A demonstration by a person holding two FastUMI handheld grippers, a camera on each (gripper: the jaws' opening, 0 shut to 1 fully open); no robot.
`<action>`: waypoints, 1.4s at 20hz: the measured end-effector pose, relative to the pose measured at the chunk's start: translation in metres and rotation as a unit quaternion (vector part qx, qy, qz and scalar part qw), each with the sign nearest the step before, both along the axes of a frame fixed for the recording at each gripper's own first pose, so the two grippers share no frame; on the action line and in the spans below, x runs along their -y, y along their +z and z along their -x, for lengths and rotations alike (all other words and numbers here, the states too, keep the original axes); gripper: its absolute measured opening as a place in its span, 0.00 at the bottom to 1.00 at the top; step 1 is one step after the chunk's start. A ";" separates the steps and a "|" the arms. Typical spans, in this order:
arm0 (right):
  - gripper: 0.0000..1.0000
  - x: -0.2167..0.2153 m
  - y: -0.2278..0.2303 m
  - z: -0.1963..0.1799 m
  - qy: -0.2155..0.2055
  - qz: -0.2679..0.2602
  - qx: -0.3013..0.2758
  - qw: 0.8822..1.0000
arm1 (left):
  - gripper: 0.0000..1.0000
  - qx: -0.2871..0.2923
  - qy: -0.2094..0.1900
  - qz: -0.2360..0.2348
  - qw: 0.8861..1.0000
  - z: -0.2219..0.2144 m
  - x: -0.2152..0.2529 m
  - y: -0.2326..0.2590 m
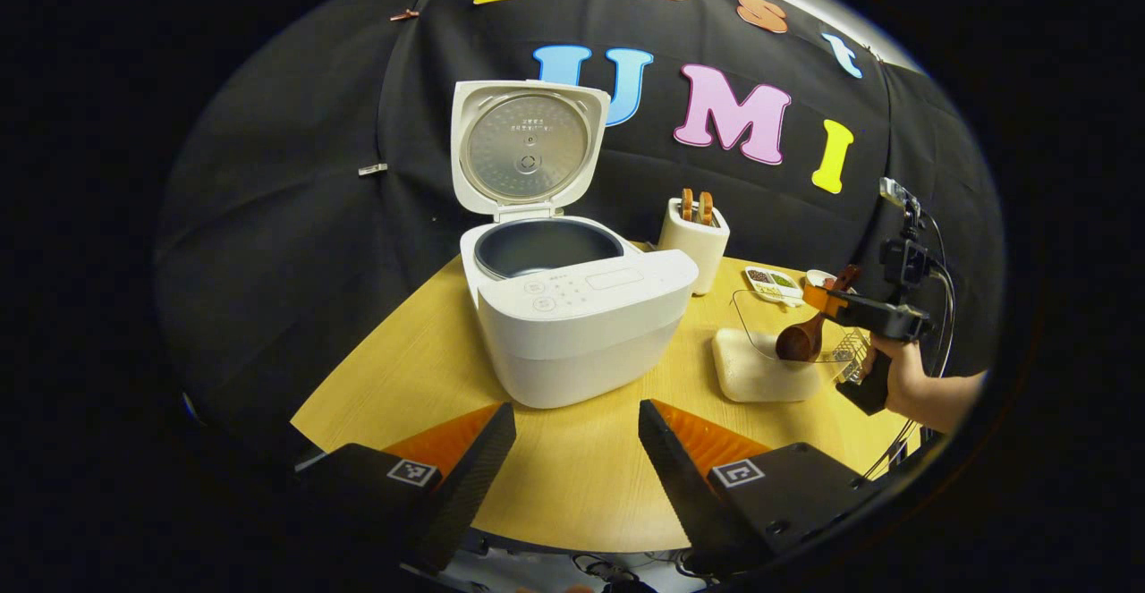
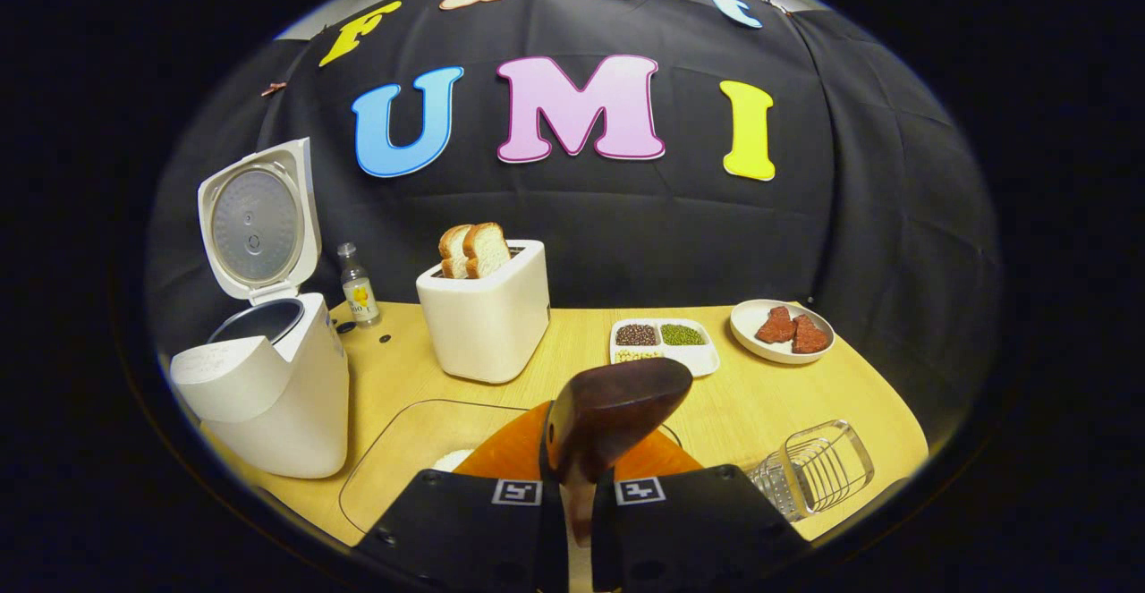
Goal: Close the left gripper, press the button to open the rice cooker; take a wooden spoon from the chopstick holder with the right hand, scoop a spoonful of rice and pour it into the rice cooker, then put the wooden spoon back into the chopstick holder.
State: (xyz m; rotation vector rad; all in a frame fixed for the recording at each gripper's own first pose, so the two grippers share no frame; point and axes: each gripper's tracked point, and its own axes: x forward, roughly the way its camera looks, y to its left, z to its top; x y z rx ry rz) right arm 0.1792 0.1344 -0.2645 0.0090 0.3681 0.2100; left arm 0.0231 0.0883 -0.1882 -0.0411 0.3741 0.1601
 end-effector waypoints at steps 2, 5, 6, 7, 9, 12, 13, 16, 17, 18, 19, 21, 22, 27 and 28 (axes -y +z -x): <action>0.15 -0.013 -0.006 0.010 -0.001 -0.021 -0.019 1.000 | 0.96 0.007 -0.002 0.016 1.000 -0.005 -0.001 0.004; 0.14 -0.028 -0.010 0.020 -0.006 -0.044 -0.041 0.998 | 0.96 0.011 -0.003 0.018 1.000 -0.009 -0.006 0.006; 0.15 -0.033 -0.011 0.022 -0.010 -0.057 -0.049 0.997 | 0.96 0.012 -0.004 0.019 1.000 -0.010 -0.007 0.006; 0.15 -0.038 -0.012 0.024 -0.015 -0.070 -0.060 0.996 | 0.96 0.012 -0.005 0.019 1.000 -0.010 -0.009 0.006; 0.15 -0.044 -0.013 0.026 -0.028 -0.098 -0.083 0.991 | 0.96 0.009 -0.006 0.023 1.000 -0.010 -0.012 0.003; 0.15 -0.049 -0.017 0.027 -0.053 -0.150 -0.128 0.979 | 0.96 0.010 -0.002 0.035 0.999 -0.009 -0.018 0.001; 0.15 -0.049 -0.016 0.029 -0.059 -0.168 -0.142 0.974 | 0.96 0.011 0.000 0.039 0.999 -0.010 -0.020 0.001; 0.15 -0.046 -0.015 0.031 -0.080 -0.211 -0.170 0.959 | 0.96 0.013 0.004 0.048 0.999 -0.010 -0.023 -0.001; 0.15 -0.044 -0.016 0.033 -0.087 -0.224 -0.179 0.954 | 0.96 0.014 0.005 0.050 0.999 -0.011 -0.025 0.000; 0.15 -0.041 -0.016 0.034 -0.096 -0.238 -0.188 0.948 | 0.96 0.015 0.005 0.051 0.999 -0.012 -0.025 0.000; 0.15 -0.038 -0.014 0.036 -0.104 -0.255 -0.196 0.941 | 0.96 0.017 0.007 0.050 0.999 -0.012 -0.028 0.002; 0.14 -0.029 -0.008 0.036 -0.123 -0.292 -0.203 0.926 | 0.96 0.020 0.007 0.048 0.999 -0.013 -0.030 0.003; 0.15 -0.024 -0.008 0.036 -0.132 -0.306 -0.209 0.919 | 0.96 0.020 0.007 0.048 0.999 -0.011 -0.031 0.003; 0.14 0.009 -0.004 0.034 -0.170 -0.333 -0.212 0.903 | 0.96 0.021 0.012 0.048 0.999 -0.012 -0.037 0.004; 0.14 0.015 -0.001 0.033 -0.174 -0.338 -0.213 0.900 | 0.96 0.021 0.012 0.046 0.999 -0.013 -0.038 0.005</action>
